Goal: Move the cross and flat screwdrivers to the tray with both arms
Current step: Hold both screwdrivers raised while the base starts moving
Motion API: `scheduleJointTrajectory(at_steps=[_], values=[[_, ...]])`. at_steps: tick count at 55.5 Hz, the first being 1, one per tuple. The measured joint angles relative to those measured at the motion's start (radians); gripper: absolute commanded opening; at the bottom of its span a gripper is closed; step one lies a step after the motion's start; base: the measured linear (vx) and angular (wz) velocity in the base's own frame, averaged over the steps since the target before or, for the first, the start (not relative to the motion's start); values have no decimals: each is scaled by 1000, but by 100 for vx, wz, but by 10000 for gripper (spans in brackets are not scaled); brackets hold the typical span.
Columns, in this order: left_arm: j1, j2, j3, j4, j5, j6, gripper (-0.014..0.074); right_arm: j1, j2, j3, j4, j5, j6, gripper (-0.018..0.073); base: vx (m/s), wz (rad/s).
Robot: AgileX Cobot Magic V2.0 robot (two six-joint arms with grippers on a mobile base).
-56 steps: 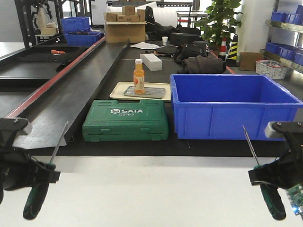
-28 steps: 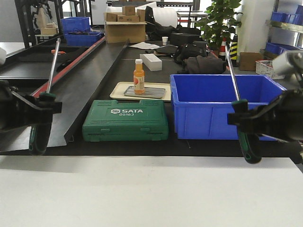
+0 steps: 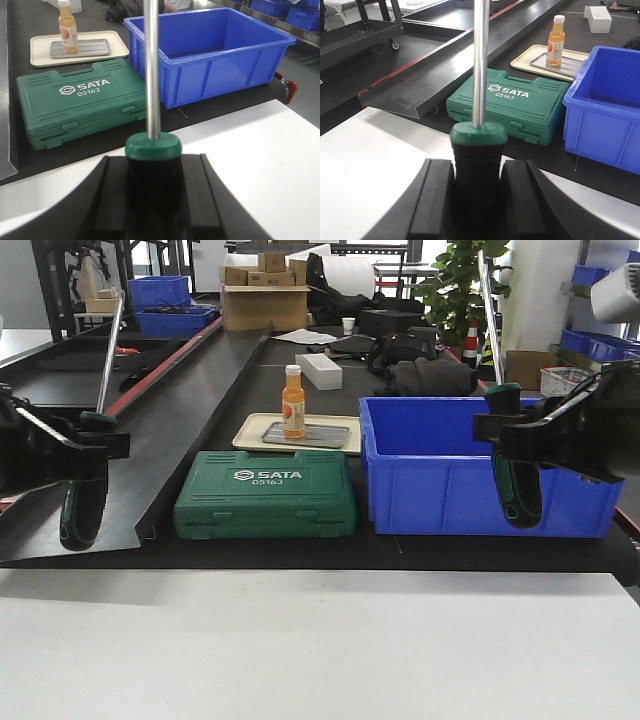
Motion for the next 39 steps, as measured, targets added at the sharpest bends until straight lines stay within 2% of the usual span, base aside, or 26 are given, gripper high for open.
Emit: scheduleJointTrajectory(at_steps=[39], values=[[0, 0, 0, 0, 3, 0, 3, 0, 0, 0, 1, 1, 0, -7, 0, 0]])
